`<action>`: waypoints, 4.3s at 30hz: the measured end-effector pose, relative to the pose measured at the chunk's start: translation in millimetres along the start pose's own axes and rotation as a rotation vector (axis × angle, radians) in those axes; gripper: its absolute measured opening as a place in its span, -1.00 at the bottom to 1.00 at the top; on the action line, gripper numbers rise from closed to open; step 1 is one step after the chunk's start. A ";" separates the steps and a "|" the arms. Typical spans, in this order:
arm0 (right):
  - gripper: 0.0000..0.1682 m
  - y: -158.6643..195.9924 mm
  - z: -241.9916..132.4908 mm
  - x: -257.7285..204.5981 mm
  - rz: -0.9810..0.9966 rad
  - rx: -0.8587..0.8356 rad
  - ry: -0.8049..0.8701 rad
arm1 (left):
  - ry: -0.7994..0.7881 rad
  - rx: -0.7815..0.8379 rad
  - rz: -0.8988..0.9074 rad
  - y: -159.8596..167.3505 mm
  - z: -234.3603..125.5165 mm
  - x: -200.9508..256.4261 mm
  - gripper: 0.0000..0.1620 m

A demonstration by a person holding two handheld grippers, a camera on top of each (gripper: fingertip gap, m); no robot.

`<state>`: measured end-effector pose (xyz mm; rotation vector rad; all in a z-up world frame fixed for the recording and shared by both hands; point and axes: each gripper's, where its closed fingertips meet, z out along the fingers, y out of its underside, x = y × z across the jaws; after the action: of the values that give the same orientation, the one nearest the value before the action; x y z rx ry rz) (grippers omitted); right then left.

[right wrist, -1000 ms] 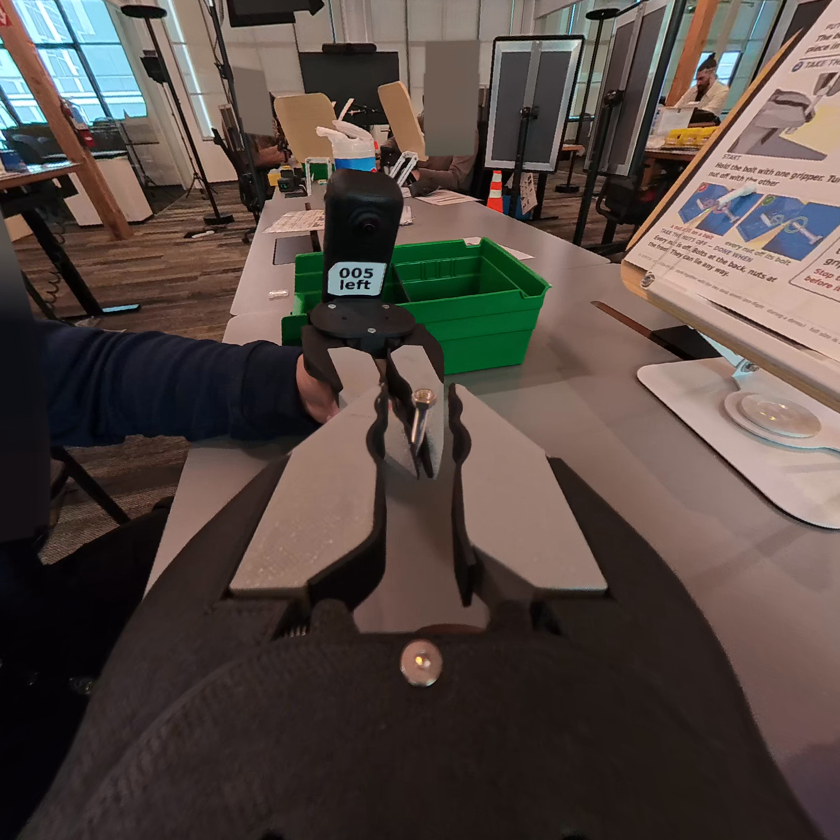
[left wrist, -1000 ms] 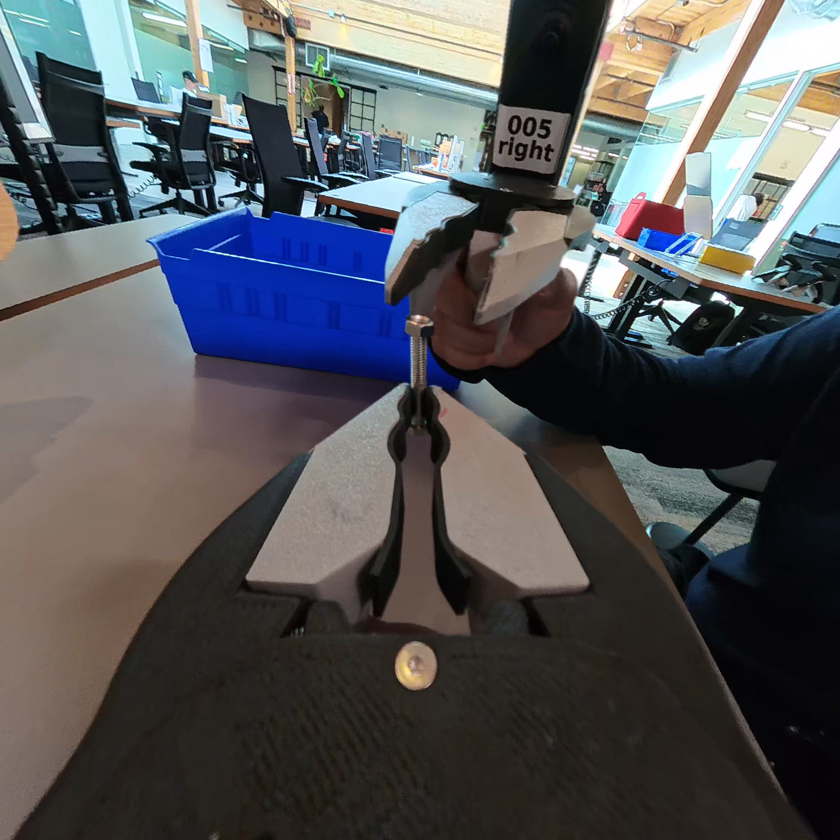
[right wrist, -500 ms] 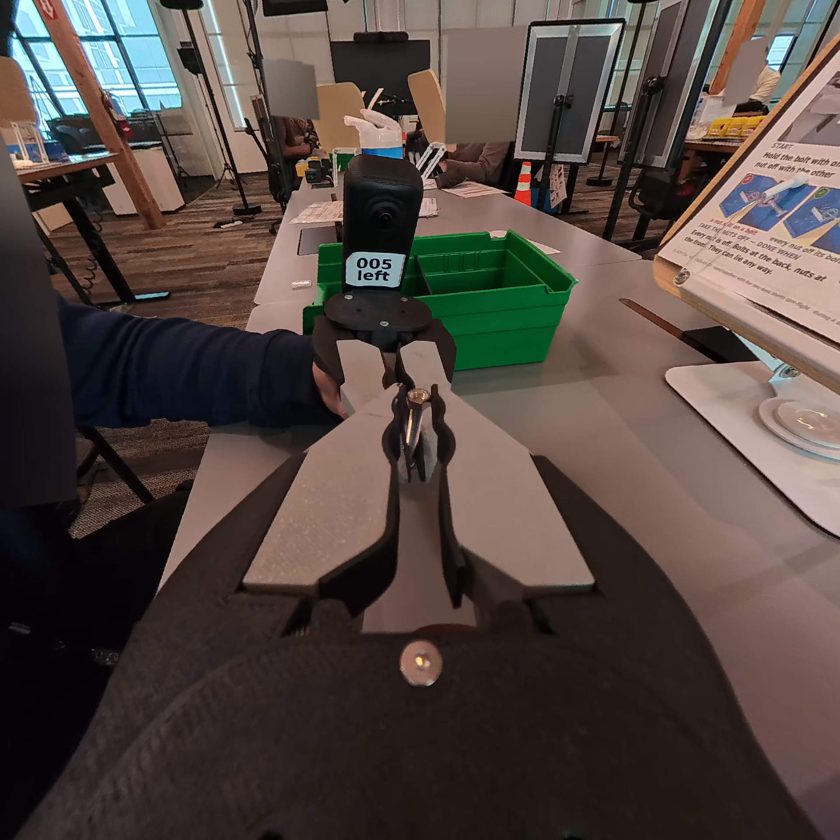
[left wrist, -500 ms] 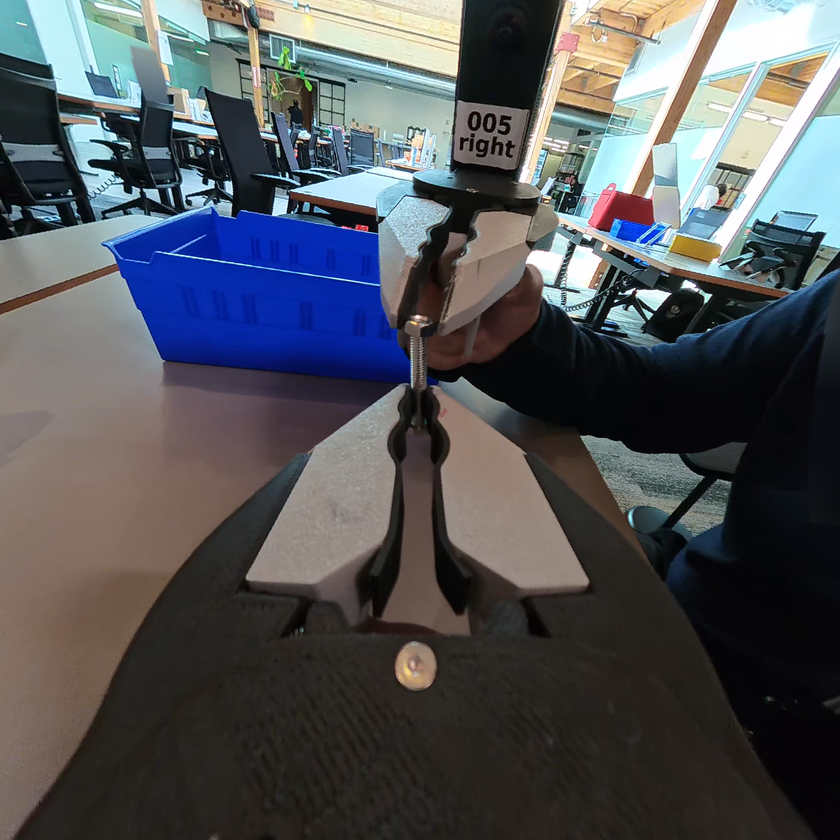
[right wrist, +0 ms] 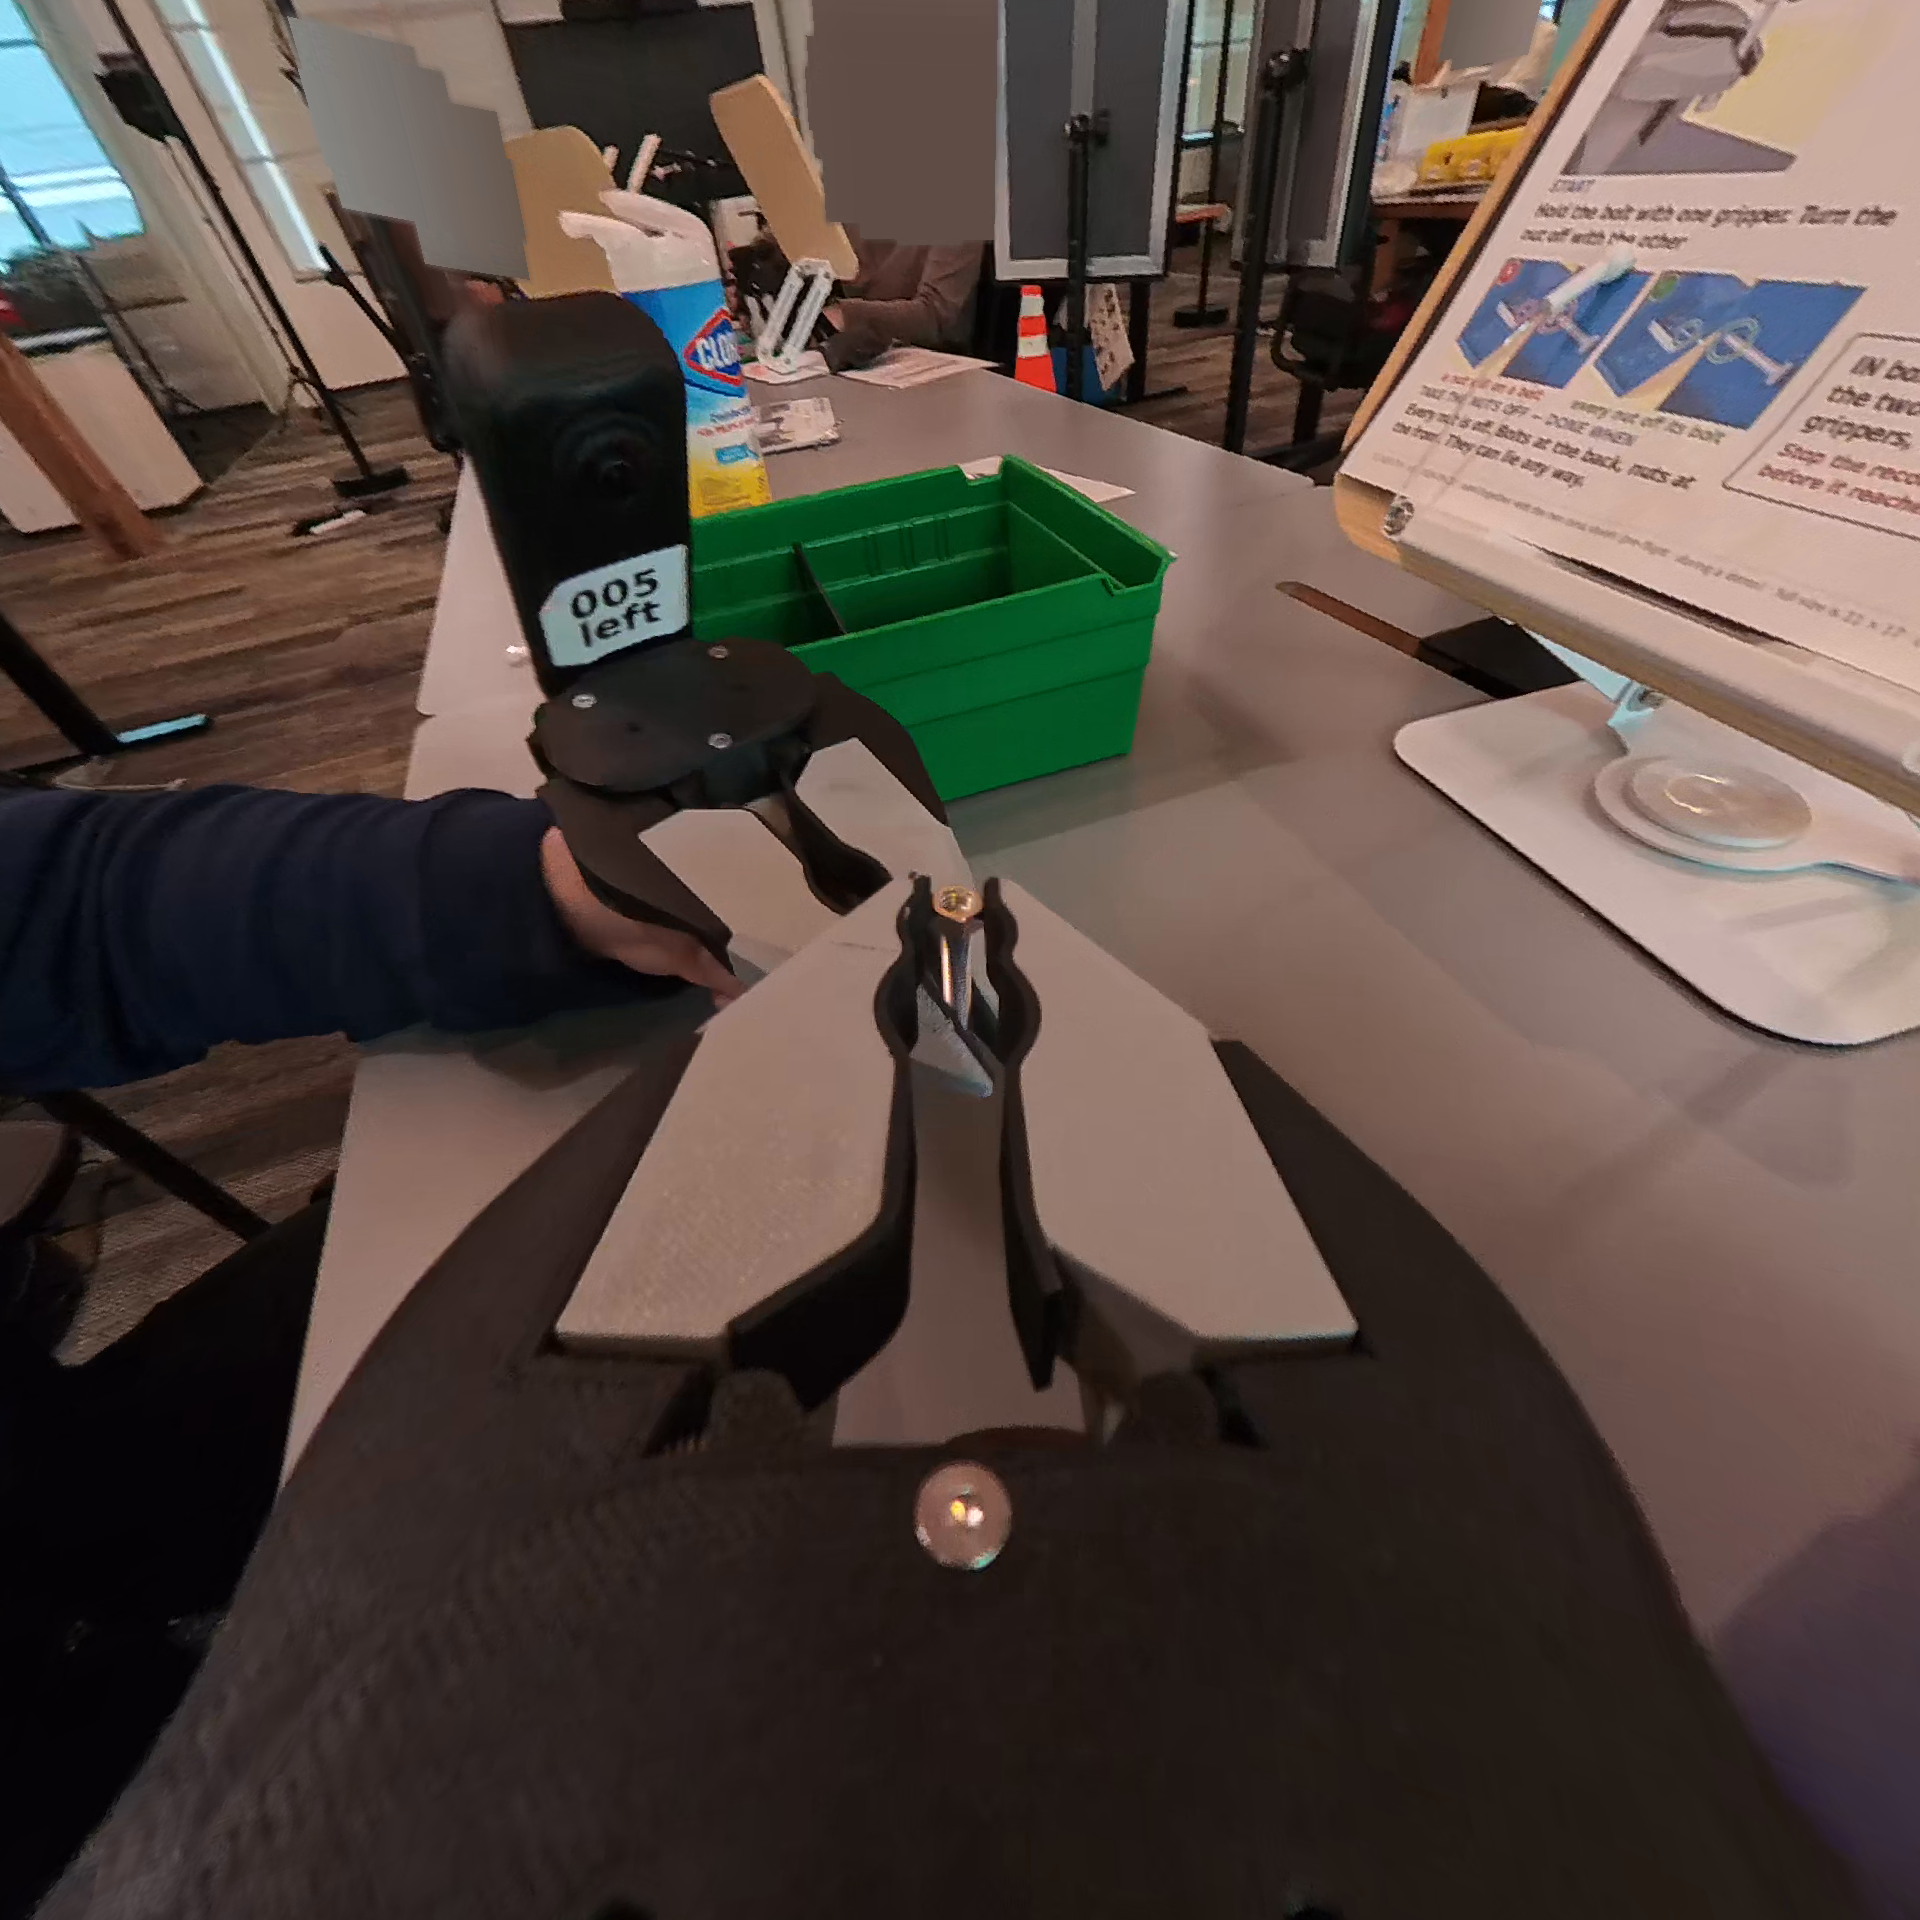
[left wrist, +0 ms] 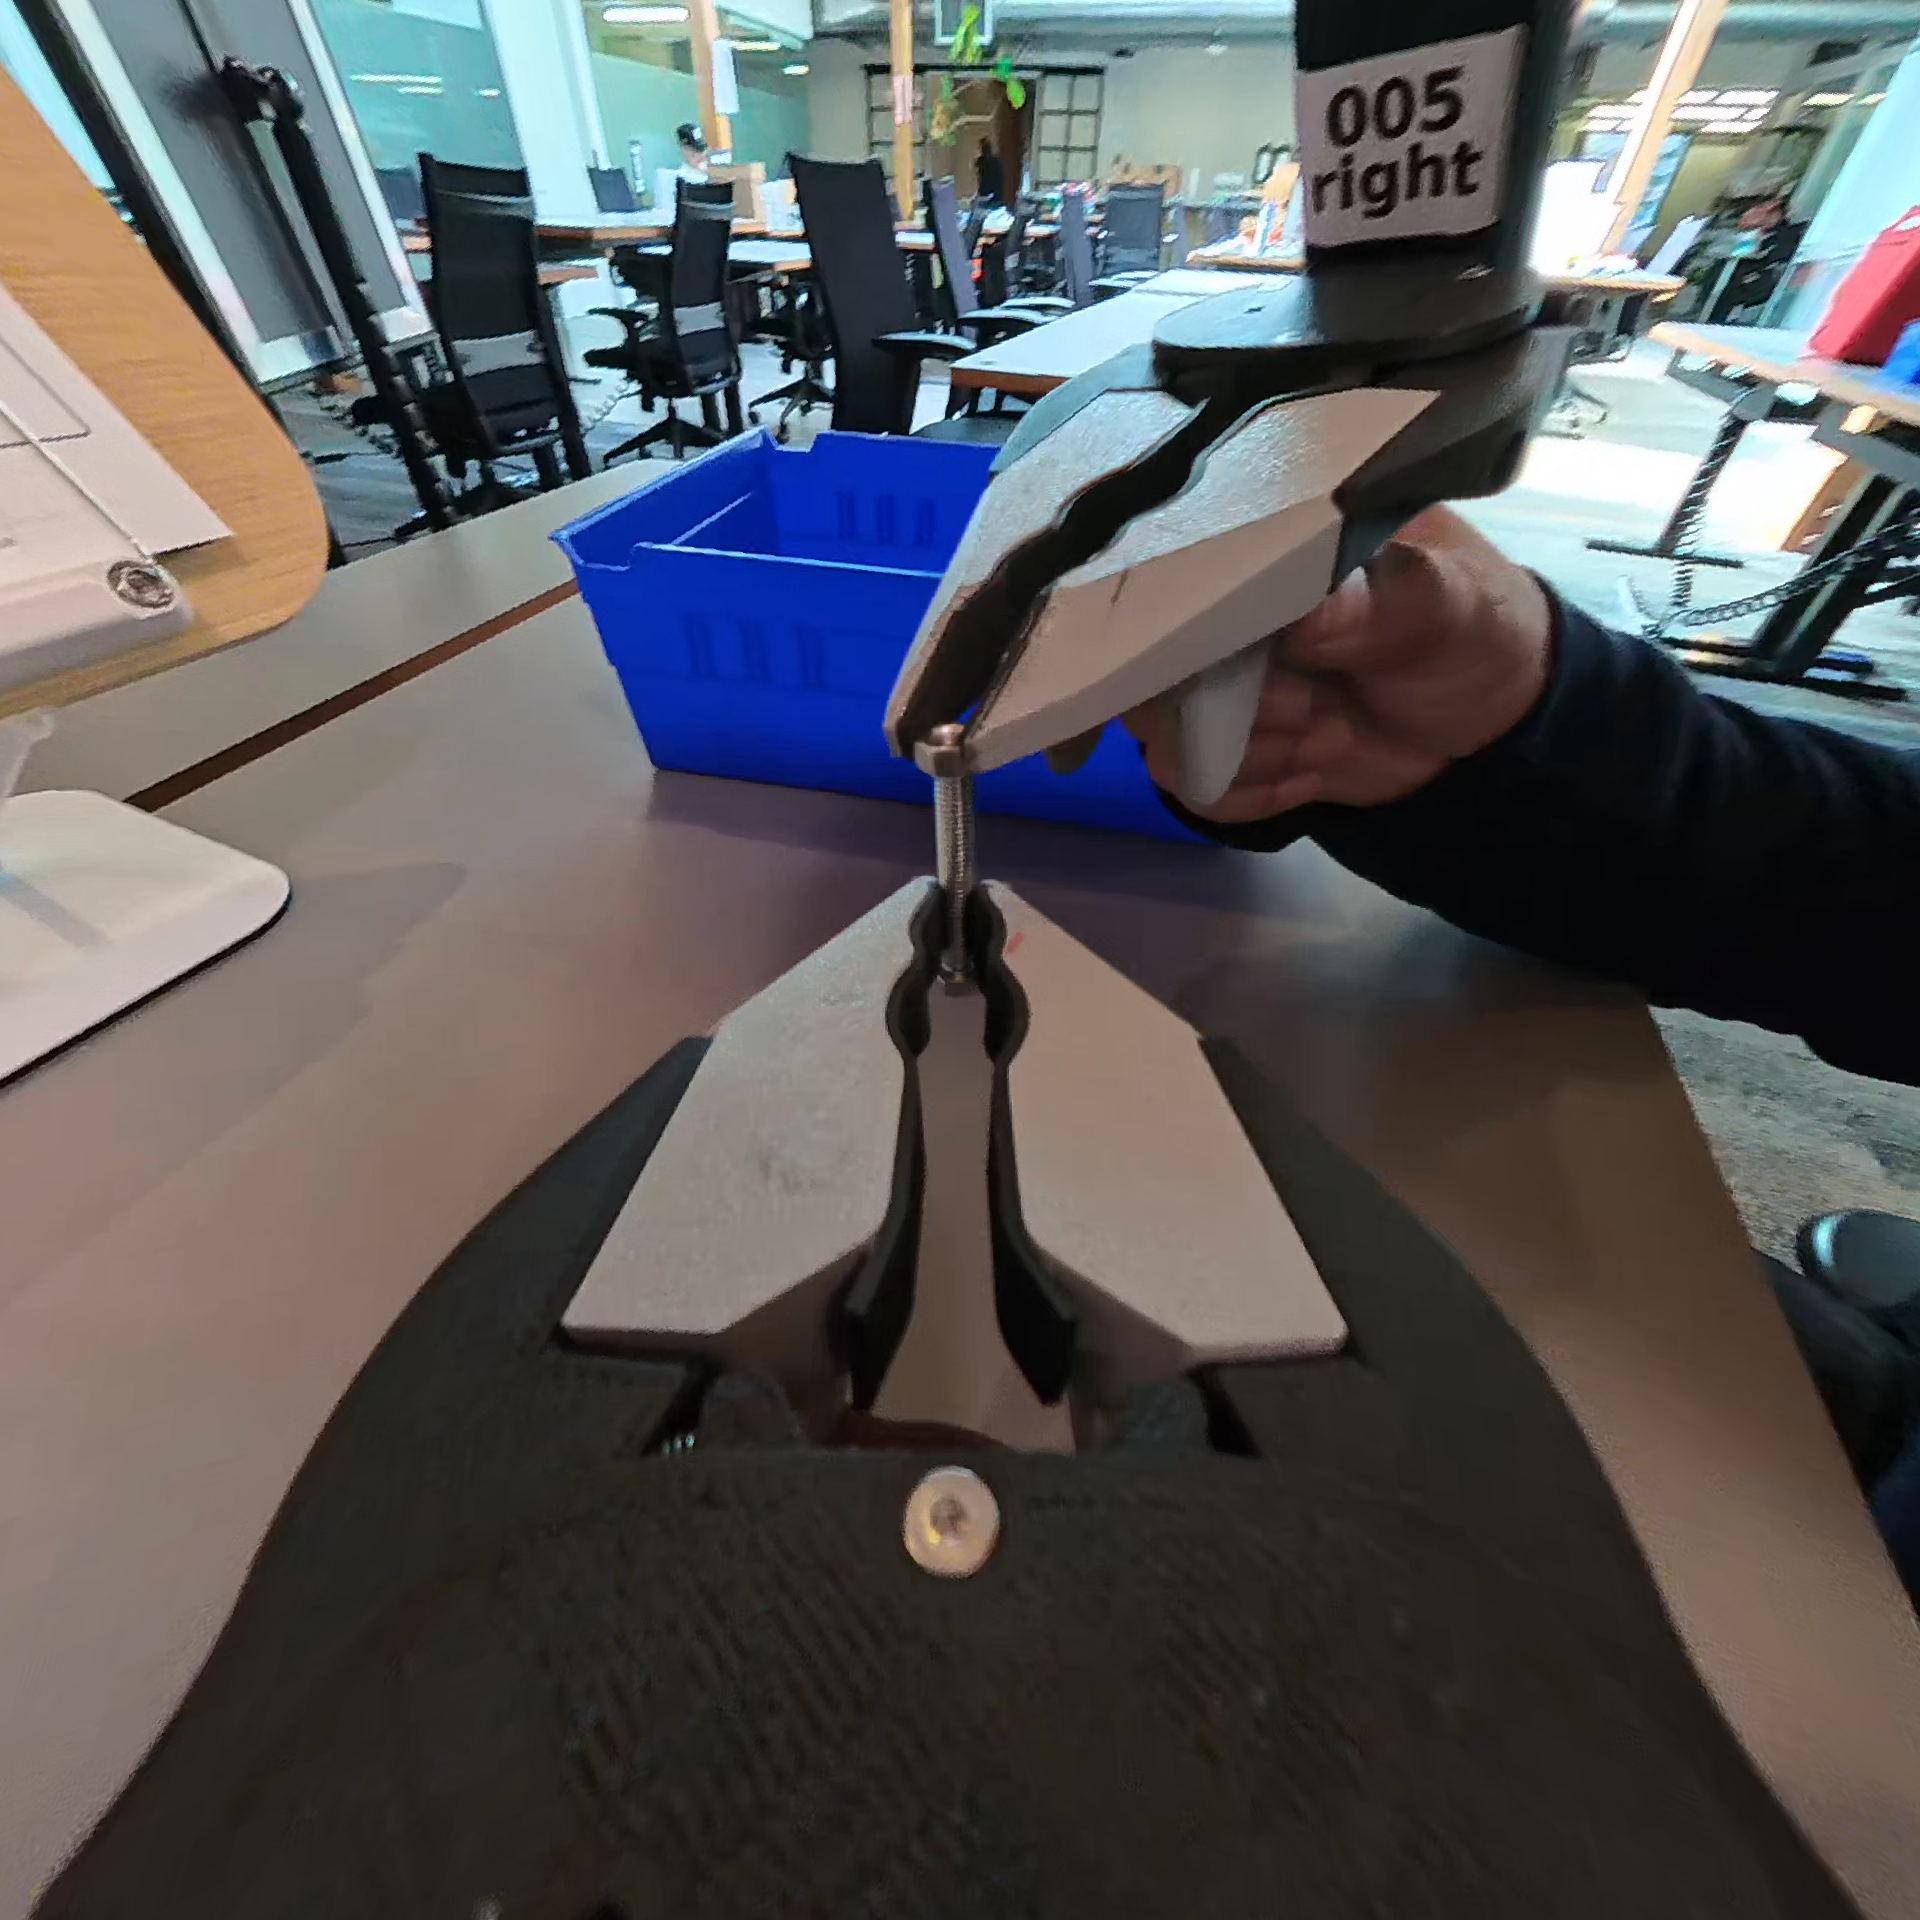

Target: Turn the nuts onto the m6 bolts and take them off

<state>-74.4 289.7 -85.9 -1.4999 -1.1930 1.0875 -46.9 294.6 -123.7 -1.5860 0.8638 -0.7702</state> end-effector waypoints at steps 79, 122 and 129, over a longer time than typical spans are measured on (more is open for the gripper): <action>-0.82 1.0 -8.7 -18.6 -0.080 0.011 -0.112 | 0.078 -0.043 -0.048 0.7 -5.6 9.6 -0.98; -0.78 6.3 -2.7 -25.9 -0.078 -0.020 -0.134 | -0.008 -0.054 -0.077 4.6 -5.7 -7.3 -0.98; -0.67 3.3 -3.1 -13.2 -0.037 0.003 -0.078 | -0.011 -0.052 -0.077 4.0 -5.8 -7.4 -0.98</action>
<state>-72.7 276.0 -87.1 -1.4387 -1.2672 1.1314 -56.2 297.5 -126.9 -1.6765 0.8248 -0.7979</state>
